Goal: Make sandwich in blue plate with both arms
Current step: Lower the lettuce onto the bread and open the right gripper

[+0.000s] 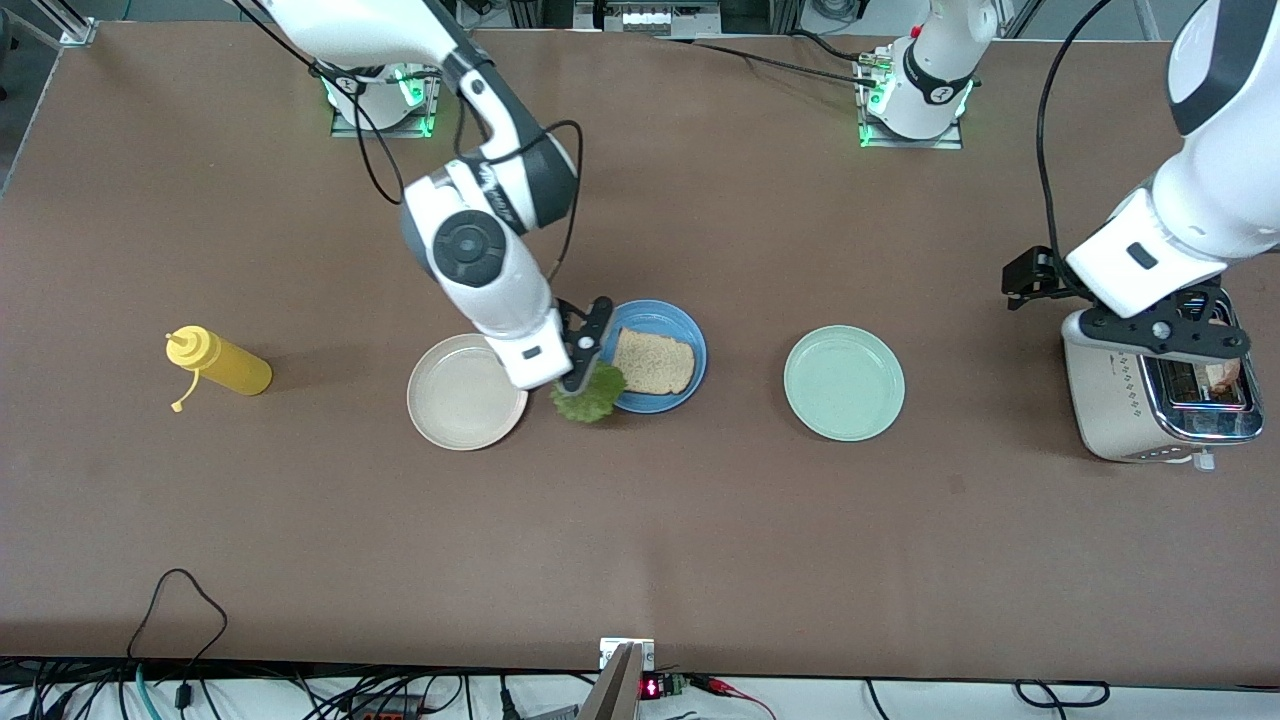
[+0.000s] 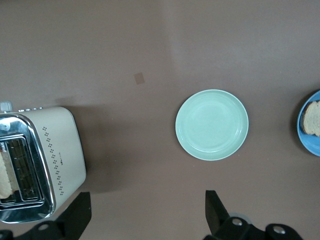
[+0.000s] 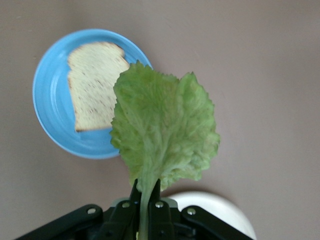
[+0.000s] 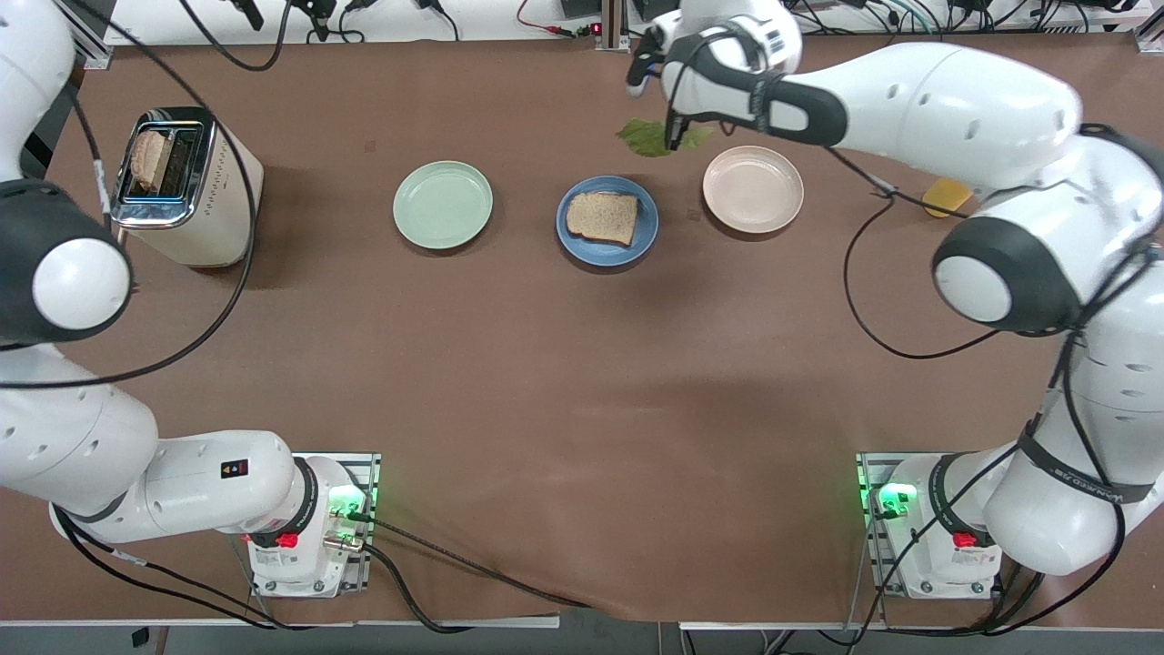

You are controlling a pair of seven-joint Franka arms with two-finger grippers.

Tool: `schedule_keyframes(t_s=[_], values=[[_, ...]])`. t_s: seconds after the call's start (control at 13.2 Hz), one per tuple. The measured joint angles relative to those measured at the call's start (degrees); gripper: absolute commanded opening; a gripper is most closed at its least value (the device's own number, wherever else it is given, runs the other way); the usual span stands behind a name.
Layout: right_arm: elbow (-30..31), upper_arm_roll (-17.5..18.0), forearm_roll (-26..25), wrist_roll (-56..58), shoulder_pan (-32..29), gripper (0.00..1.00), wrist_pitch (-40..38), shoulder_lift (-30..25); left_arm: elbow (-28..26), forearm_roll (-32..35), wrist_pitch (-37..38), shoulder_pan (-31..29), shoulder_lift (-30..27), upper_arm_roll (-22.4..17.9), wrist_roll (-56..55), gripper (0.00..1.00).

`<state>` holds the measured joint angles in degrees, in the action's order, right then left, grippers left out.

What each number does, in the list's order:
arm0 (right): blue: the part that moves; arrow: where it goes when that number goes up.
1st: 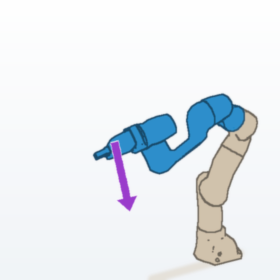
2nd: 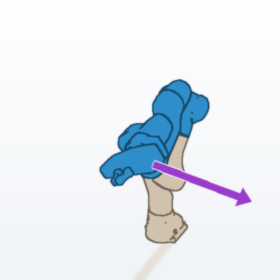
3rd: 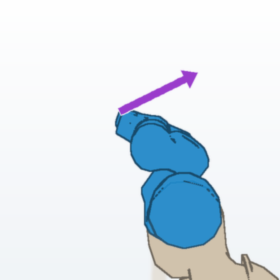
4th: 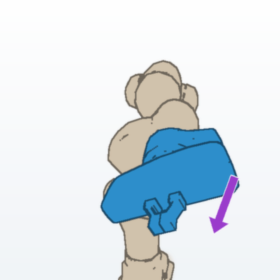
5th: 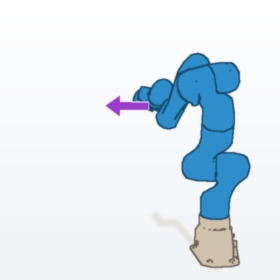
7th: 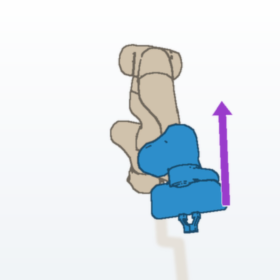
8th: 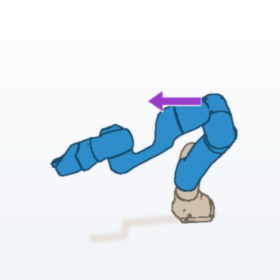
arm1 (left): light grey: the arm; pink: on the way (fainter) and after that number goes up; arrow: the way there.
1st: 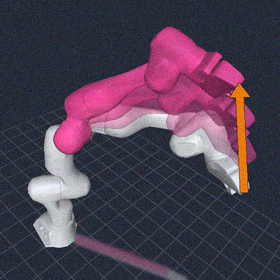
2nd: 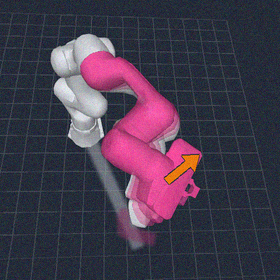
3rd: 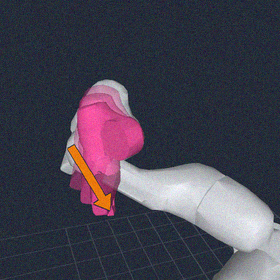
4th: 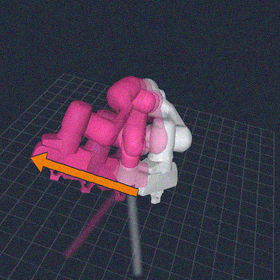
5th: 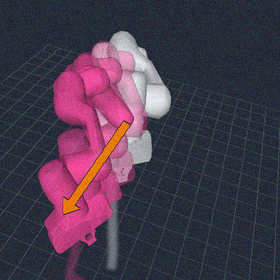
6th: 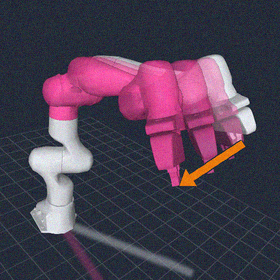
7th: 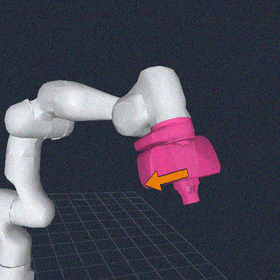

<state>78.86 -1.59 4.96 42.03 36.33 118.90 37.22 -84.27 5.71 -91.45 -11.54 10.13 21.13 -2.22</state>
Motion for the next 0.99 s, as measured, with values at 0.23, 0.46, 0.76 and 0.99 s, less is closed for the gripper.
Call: schedule_keyframes(t_s=[0.23, 0.46, 0.76, 0.99], values=[[-5.14, 0.04, -0.02, 3.36, 3.81, 0.0, 1.78, 5.28, -8.35, -4.41, -4.22, -5.03, -5.75, 0.0, 5.67, 1.0], [-5.71, -0.08, -0.55, 6.41, 7.44, 0.0, 4.12, 8.6, -9.32, -4.53, -3.86, -6.75, -7.45, -0.01, 6.87, 1.0], [-5.91, -0.49, -2.19, 10.31, 7.66, 0.0, 4.6, 11.24, -9.33, -4.54, -3.54, -6.85, -7.59, -0.01, 6.94, 1.0], [-5.95, -0.52, -2.2, 10.71, 7.78, 0.0, 7.12, 12.91, -9.33, -4.54, -3.21, -6.89, -7.59, -0.01, 6.94, 1.0]])
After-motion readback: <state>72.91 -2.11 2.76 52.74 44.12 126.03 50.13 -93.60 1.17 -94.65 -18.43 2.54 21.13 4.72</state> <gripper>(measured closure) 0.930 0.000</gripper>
